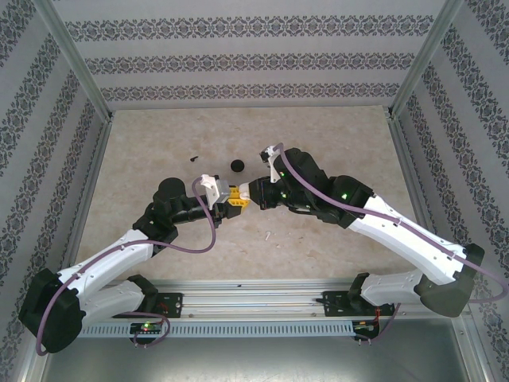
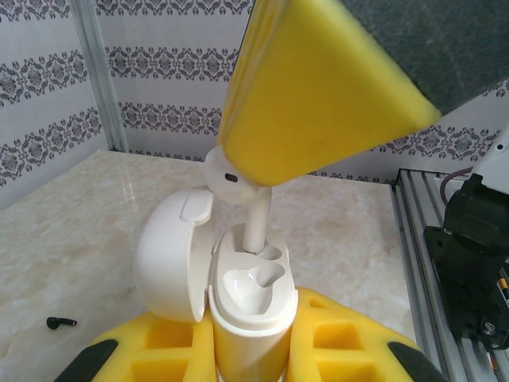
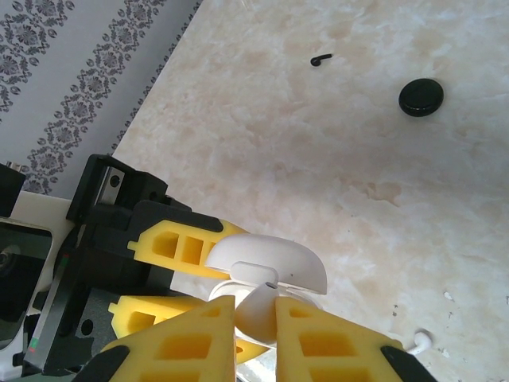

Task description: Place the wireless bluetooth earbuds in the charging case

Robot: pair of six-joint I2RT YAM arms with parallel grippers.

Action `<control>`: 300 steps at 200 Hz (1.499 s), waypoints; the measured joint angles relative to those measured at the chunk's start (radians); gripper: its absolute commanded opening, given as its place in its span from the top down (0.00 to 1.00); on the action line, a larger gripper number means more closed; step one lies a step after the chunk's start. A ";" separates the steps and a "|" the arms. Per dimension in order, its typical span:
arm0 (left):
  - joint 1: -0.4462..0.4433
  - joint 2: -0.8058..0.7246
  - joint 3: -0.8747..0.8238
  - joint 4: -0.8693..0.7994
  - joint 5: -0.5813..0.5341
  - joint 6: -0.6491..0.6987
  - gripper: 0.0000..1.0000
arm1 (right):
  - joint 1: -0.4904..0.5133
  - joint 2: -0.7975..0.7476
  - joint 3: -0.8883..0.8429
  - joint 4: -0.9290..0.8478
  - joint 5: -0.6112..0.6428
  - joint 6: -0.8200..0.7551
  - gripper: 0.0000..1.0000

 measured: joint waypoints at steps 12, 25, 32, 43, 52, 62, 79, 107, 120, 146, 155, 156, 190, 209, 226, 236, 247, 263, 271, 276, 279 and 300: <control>0.000 0.001 0.000 0.000 0.000 0.000 0.88 | 0.000 0.000 0.000 0.000 0.000 0.006 0.84; 0.000 0.001 0.000 0.000 0.000 0.000 0.88 | 0.000 0.000 0.000 0.000 0.000 0.011 0.84; 0.000 0.002 0.000 0.000 0.000 0.000 0.88 | 0.000 0.000 0.000 0.000 0.000 0.013 0.84; 0.000 0.002 0.000 0.000 0.000 0.000 0.88 | 0.000 0.000 0.000 0.000 -0.002 0.016 0.84; 0.000 0.002 0.000 0.000 0.000 0.000 0.88 | 0.000 0.000 0.000 0.000 -0.003 0.018 0.84; 0.000 0.002 0.000 0.000 0.000 0.000 0.88 | 0.000 0.000 0.000 -0.001 -0.004 0.019 0.84; 0.000 0.002 0.000 0.000 0.000 0.000 0.88 | 0.000 0.000 0.000 -0.001 -0.010 0.026 0.84; 0.000 0.002 0.000 0.000 0.000 0.000 0.88 | -0.002 0.001 0.000 -0.008 -0.021 0.037 0.84; 0.000 0.005 0.000 0.001 0.000 0.000 0.88 | -0.006 0.001 0.000 -0.008 -0.026 0.039 0.84; 0.000 0.009 0.000 0.000 0.001 0.000 0.88 | -0.007 0.005 0.000 -0.016 -0.027 0.045 0.83; 0.000 0.011 0.000 0.000 0.001 0.000 0.88 | -0.007 0.008 0.000 -0.018 -0.026 0.047 0.83; 0.000 0.011 0.000 0.000 0.001 0.000 0.88 | -0.007 0.008 0.000 -0.018 -0.026 0.048 0.83; 0.000 0.016 0.000 0.000 0.001 0.000 0.88 | -0.013 0.017 0.000 -0.022 -0.026 0.068 0.80; 0.000 0.016 0.000 0.000 0.001 0.000 0.88 | -0.013 0.017 0.000 -0.022 -0.026 0.072 0.77; 0.000 0.016 0.000 0.000 0.000 0.000 0.87 | -0.014 0.017 0.000 -0.023 -0.026 0.077 0.75; 0.000 0.016 0.000 0.000 0.000 0.000 0.87 | -0.018 0.017 0.000 -0.024 -0.026 0.079 0.74; 0.000 0.016 0.000 0.000 0.000 0.000 0.87 | -0.024 0.017 0.000 -0.025 -0.026 0.084 0.72; 0.000 0.016 0.000 0.000 -0.001 0.000 0.87 | -0.026 0.017 -0.002 -0.026 -0.026 0.087 0.71; 0.000 0.016 0.000 0.000 -0.002 0.000 0.87 | -0.026 0.017 -0.003 -0.026 -0.026 0.089 0.71; 0.000 0.016 0.000 0.000 -0.003 0.000 0.87 | -0.026 0.017 -0.005 -0.024 -0.026 0.090 0.71; 0.000 0.016 0.000 0.000 -0.003 0.000 0.87 | -0.026 0.017 -0.006 -0.024 -0.026 0.090 0.71; 0.000 0.016 0.000 0.000 -0.003 0.000 0.87 | -0.029 0.017 -0.009 -0.019 -0.030 0.090 0.71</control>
